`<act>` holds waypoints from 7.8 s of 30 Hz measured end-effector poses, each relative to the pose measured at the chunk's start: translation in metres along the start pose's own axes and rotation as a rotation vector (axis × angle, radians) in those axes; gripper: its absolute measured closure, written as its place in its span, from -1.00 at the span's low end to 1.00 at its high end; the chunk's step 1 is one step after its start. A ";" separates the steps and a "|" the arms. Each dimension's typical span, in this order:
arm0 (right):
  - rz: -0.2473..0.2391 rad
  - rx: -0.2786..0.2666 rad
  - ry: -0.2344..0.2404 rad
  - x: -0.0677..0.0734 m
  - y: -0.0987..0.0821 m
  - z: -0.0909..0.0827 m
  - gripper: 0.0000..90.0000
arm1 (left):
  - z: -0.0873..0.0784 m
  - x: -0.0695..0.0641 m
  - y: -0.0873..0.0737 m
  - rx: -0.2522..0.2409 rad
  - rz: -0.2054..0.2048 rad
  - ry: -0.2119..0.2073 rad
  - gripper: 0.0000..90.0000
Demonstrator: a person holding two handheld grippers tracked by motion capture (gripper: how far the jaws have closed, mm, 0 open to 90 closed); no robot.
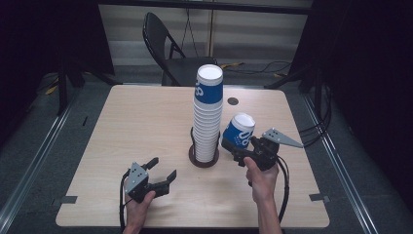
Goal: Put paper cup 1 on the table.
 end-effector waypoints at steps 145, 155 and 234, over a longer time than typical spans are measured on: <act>0.110 -0.070 0.171 0.032 -0.075 0.017 -0.72 | 0.007 -0.029 0.021 0.096 0.104 -0.213 0.89; 0.013 -0.024 0.066 0.024 -0.088 0.015 -0.70 | 0.000 -0.012 0.030 0.162 0.108 -0.193 0.89; -0.960 0.235 -0.135 0.082 -0.125 0.049 -0.80 | 0.041 -0.033 0.060 0.836 0.163 -0.354 0.90</act>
Point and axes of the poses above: each handheld gripper's, and its own axes: z roughly forward along the jaws, y roughly out of its top, x roughly to its left, the point moved 5 cm from there along z, roughly forward along the jaws, and after that the axes turned 7 degrees about x, right-handed, at the moved point
